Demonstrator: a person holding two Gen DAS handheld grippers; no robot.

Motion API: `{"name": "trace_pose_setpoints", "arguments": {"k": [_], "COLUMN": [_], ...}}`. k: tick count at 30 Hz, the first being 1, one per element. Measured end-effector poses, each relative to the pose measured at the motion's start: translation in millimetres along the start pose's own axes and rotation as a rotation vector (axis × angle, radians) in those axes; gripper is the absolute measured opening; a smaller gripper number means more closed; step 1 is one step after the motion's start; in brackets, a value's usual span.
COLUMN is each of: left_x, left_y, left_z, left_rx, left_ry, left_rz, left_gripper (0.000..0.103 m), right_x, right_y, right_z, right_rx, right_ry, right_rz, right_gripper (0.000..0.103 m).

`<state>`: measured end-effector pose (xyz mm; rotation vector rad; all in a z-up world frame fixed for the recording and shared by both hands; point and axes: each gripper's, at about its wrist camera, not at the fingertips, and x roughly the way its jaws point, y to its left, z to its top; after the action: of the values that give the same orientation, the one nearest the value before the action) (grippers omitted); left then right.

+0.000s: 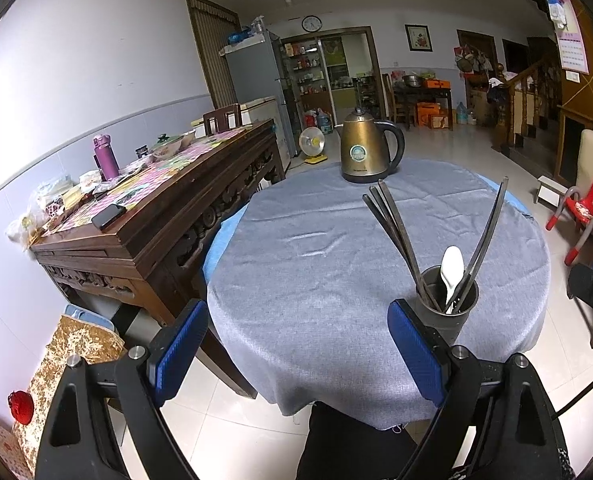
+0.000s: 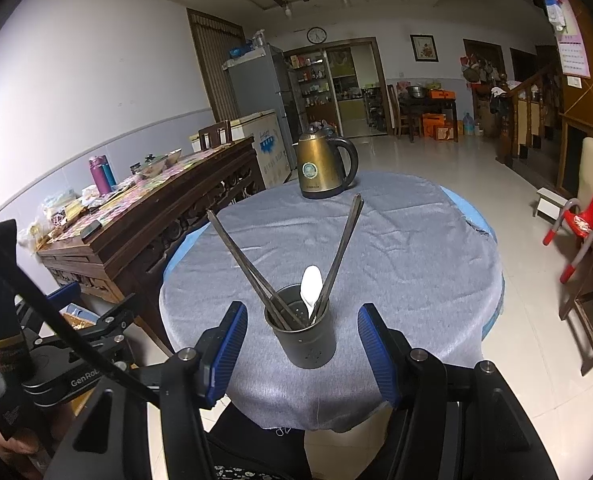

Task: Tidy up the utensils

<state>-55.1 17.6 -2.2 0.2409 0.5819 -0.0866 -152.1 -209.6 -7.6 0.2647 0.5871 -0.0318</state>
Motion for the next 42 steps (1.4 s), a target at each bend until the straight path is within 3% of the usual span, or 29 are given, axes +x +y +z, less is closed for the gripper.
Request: {"name": "trace_pose_setpoints", "arguments": {"k": [42], "left_x": [-6.6], "left_y": [0.5], "left_z": [-3.1], "left_rx": [0.005], "left_ry": [-0.002], "left_rz": [-0.001], "left_gripper": [0.091], "right_x": [-8.6], "right_y": [5.5], "right_z": [-1.3], "right_rx": [-0.012], "right_ry": [-0.013], "right_rz": [0.004], "right_gripper": [0.062]}}
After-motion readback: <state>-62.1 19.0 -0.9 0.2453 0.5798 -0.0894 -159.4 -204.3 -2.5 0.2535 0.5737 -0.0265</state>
